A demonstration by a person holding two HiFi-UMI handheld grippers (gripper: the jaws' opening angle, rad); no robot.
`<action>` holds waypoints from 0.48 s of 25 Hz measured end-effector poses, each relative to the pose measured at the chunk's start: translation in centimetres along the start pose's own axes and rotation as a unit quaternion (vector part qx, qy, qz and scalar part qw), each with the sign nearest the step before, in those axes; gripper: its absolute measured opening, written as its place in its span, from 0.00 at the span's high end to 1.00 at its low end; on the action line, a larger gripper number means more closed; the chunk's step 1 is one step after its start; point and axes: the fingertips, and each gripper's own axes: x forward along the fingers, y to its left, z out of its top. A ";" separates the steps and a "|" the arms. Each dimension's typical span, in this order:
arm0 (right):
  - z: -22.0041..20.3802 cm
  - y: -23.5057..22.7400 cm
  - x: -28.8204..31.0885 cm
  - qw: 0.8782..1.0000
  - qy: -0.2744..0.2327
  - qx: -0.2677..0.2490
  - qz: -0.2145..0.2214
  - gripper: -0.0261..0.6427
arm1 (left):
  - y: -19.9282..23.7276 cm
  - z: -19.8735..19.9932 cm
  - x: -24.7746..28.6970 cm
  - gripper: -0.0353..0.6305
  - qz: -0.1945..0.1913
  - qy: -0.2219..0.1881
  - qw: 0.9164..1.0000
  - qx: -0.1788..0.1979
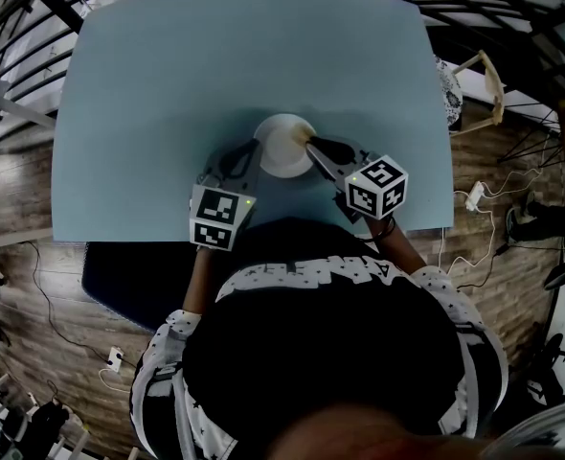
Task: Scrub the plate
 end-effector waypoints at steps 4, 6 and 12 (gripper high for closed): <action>0.1 0.2 0.0 1.000 -0.001 0.000 0.000 0.89 | 0.0 0.0 0.0 0.92 0.000 0.000 1.000 0.000; 0.3 0.3 -0.1 1.000 -0.001 -0.001 0.000 0.89 | -0.2 0.1 0.0 0.92 -0.001 0.001 1.000 0.000; 0.5 0.2 -0.1 1.000 -0.005 0.008 -0.002 0.89 | -0.1 0.1 0.0 0.92 -0.003 0.000 1.000 0.000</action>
